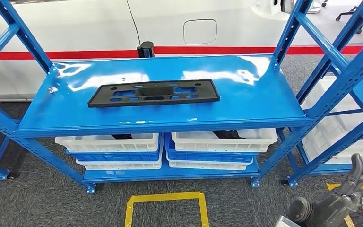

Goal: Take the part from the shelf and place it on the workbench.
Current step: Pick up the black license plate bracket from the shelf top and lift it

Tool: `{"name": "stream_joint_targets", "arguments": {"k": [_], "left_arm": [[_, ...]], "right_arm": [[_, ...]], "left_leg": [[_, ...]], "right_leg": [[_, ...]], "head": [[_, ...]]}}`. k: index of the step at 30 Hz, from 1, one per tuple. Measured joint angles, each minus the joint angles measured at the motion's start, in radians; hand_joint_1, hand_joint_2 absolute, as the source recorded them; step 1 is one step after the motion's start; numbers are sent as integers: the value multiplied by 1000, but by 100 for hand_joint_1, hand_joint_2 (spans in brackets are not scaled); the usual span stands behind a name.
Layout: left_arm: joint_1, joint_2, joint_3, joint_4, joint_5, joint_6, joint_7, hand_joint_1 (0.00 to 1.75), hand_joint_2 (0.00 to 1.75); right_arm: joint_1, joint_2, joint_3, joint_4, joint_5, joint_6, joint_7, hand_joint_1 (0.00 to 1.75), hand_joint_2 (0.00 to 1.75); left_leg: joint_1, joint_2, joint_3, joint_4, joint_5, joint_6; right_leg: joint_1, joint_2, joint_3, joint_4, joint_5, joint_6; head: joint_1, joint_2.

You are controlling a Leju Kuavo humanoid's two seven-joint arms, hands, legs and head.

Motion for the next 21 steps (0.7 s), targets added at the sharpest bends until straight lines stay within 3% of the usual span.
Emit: {"name": "stream_joint_targets", "arguments": {"k": [2, 4, 5, 7, 9, 10, 11, 12, 13, 15, 16, 18, 19, 21], "left_arm": [[1, 0, 1, 0, 1, 0, 0, 0, 0], [2, 0, 3, 0, 1, 0, 0, 0, 0], [1, 1, 3, 0, 1, 0, 0, 0, 0], [-1, 2, 3, 0, 1, 0, 0, 0, 0], [0, 2, 3, 0, 1, 0, 0, 0, 0], [1, 2, 3, 0, 1, 0, 0, 0, 0], [1, 2, 3, 0, 1, 0, 0, 0, 0], [1, 2, 3, 0, 1, 0, 0, 0, 0], [1, 1, 3, 0, 1, 0, 0, 0, 0], [0, 1, 4, 1, 1, 0, 0, 0, 0], [0, 1, 4, 1, 2, 0, 0, 0, 0], [0, 0, 4, 1, 3, 0, 0, 0, 0], [-1, 0, 4, 1, 5, 1, 0, 0, 0], [-4, -1, 4, 1, 6, 3, 0, 0, 0]], "right_arm": [[0, -1, 0, 3, 0, 0, 0, 0, 0], [0, -2, 0, 5, 0, 0, 0, 0, 0], [-1, -2, 0, 6, -1, 0, 0, 0, 0], [0, -3, -1, 9, -2, 0, 0, 0, 0], [1, -3, -2, 13, -2, 0, 0, 0, 0], [1, -4, -2, 14, -2, 0, 0, 0, 0], [1, -4, -2, 15, -1, 0, 0, 0, 0], [1, -4, -3, 16, 0, 0, 0, 0, 0], [1, -5, -3, 17, 1, 0, 0, 0, 0], [0, -6, -4, 19, 4, 0, 0, 0, 0], [0, -6, -4, 20, 5, 0, 0, 0, 0], [-1, -5, -5, 20, 9, 0, 0, 0, 0], [-2, -4, -5, 21, 14, 0, 0, 0, 0], [-6, -4, -2, 24, 33, 0, 1, 0, 0]], "left_leg": [[-1, -1, 15, -8, 3, 15], [0, 0, 41, -16, 14, 31], [0, 1, 52, -18, 13, 36], [-3, 0, 60, -18, 4, 44], [-7, -2, 70, -18, -9, 46], [-8, -4, 79, -18, -17, 46], [-9, -6, 91, -18, -25, 45], [-10, -7, 101, -19, -34, 43], [-11, -9, 113, -19, -44, 39], [-12, -10, 128, -21, -57, 29], [-13, -10, 135, -19, -58, 23], [-12, -9, 141, -7, -61, 12], [-11, -7, 135, 14, -70, 8], [-6, -4, 87, 98, -109, -3]], "right_leg": [[3, 0, 10, 6, -3, 16], [5, -1, 1, 49, -17, 21], [5, -2, -24, 94, -34, 17], [5, -2, -105, 212, -78, 8], [6, -3, -169, 271, -108, 11], [5, -3, -176, 250, -98, 19], [6, -3, -165, 193, -64, 30], [7, -3, -146, 128, -14, 39], [9, -6, -130, 71, 27, 40], [16, -11, -112, 19, 69, 19], [18, -13, -109, 15, 67, 6], [11, -12, -86, 4, 74, -10], [6, -12, -76, -1, 75, -15], [-1, -13, -63, -6, 73, -22]], "head": [[0, 0], [3, 0], [4, 0], [6, 0], [6, 0], [6, 0], [6, 0], [7, 0], [6, 0], [6, 0], [6, 0], [7, 0], [6, 0], [3, 0]]}}
